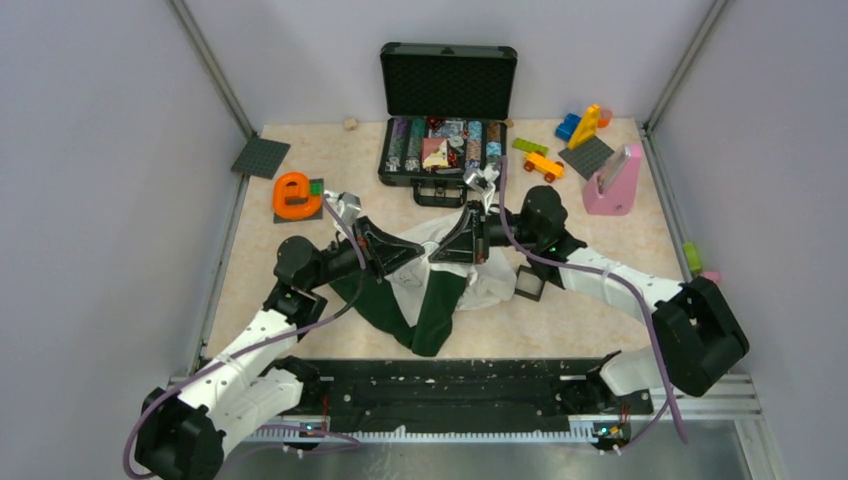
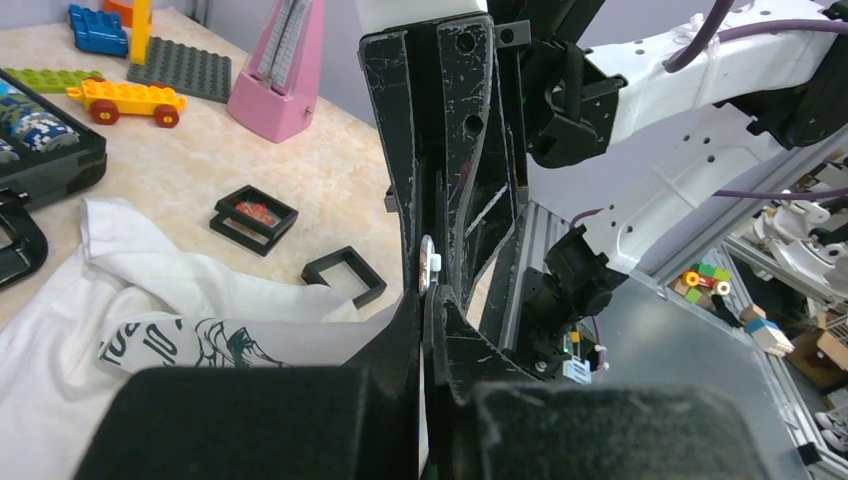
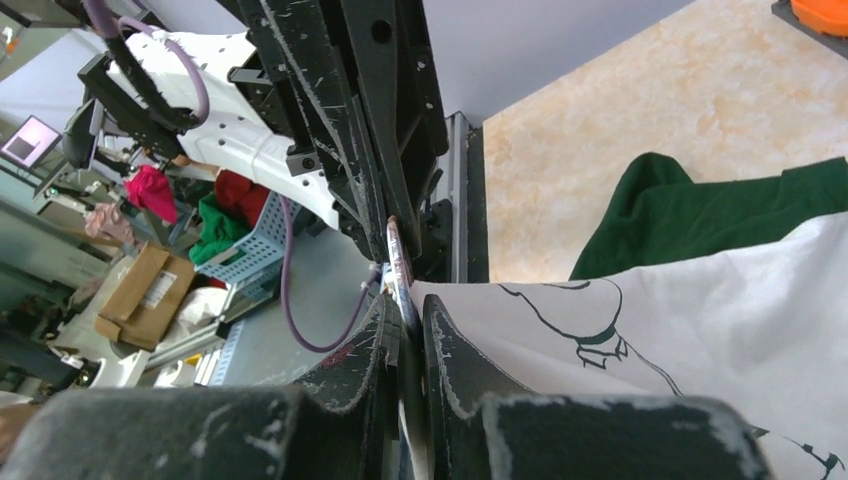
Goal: Remove the brooch from the garment
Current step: Remove the brooch from the clothes.
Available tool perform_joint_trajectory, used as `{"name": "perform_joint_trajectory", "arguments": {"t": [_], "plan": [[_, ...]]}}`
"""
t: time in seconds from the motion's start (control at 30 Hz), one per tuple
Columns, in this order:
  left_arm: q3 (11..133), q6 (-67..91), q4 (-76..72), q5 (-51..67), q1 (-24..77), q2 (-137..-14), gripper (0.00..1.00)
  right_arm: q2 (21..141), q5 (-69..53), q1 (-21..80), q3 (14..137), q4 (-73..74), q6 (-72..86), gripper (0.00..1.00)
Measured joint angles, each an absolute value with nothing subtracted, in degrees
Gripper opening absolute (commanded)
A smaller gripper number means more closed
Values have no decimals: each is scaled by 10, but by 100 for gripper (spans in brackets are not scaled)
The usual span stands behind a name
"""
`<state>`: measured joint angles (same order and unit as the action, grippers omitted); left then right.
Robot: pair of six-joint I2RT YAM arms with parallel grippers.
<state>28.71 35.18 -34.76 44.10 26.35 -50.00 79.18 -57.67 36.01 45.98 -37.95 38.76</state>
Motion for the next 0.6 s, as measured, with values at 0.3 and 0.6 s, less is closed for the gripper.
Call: {"name": "perform_joint_trajectory", "arguments": {"t": [0.3,0.6], "plan": [[287,293,-312,404,279,-488,0,800,-564,360,467,-351,408,0],[289,228,-277,370,300,-481,0,813,-564,359,467,-348,427,1]]}}
